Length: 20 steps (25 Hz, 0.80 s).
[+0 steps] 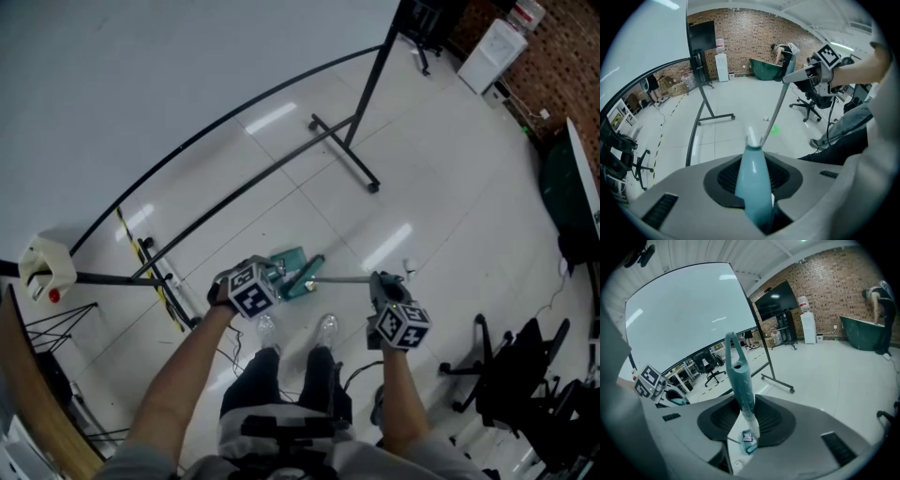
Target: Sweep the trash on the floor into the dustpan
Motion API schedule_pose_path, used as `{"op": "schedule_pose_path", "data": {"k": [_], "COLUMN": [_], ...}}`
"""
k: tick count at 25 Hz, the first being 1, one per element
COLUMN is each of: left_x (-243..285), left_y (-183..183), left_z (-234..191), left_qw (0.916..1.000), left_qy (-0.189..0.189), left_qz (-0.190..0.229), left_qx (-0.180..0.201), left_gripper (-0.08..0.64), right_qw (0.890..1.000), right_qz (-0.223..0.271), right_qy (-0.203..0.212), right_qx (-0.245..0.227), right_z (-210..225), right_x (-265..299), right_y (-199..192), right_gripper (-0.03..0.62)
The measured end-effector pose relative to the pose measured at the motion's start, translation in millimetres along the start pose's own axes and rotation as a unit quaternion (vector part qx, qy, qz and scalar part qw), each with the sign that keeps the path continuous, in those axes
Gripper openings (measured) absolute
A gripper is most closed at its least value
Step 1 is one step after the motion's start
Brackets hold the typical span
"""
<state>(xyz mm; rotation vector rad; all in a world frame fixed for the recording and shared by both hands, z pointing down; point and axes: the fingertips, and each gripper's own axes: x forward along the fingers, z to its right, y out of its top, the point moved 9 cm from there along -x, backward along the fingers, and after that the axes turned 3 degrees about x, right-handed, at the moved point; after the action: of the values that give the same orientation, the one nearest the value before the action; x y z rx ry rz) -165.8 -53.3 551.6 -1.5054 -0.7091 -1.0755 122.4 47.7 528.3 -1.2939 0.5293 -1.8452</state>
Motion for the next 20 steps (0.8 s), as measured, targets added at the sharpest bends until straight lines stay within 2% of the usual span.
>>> {"op": "schedule_pose_path", "data": {"k": [6, 9, 13, 17, 20], "left_x": [1.4, 1.9, 2.0, 0.0, -0.3], "left_y": [0.3, 0.2, 2.0, -2.5, -3.4], "left_z": [-0.8, -1.4, -3.6, -4.7, -3.7], "left_qw": [1.0, 1.0, 1.0, 1.0, 1.0], "left_qy": [-0.003, -0.003, -0.001, -0.005, -0.006], "left_qz": [-0.005, -0.005, -0.006, -0.007, -0.006], "left_qx": [0.0, 0.0, 0.001, 0.004, 0.005], "left_gripper": [0.109, 0.109, 0.109, 0.109, 0.109], "right_qw": [0.999, 0.998, 0.991, 0.975, 0.961], "right_qz": [0.034, 0.054, 0.047, 0.016, -0.001], "right_qy": [0.02, 0.024, 0.049, 0.07, 0.097], "right_qx": [-0.006, -0.032, -0.118, -0.213, -0.258], "right_z": [0.5, 1.5, -5.9, -21.3, -31.2], "right_x": [-8.4, -11.8, -12.1, -7.4, 0.3], "right_y": [27.8, 44.2, 52.9, 34.4, 14.2], "right_gripper": [0.098, 0.098, 0.098, 0.098, 0.1]}}
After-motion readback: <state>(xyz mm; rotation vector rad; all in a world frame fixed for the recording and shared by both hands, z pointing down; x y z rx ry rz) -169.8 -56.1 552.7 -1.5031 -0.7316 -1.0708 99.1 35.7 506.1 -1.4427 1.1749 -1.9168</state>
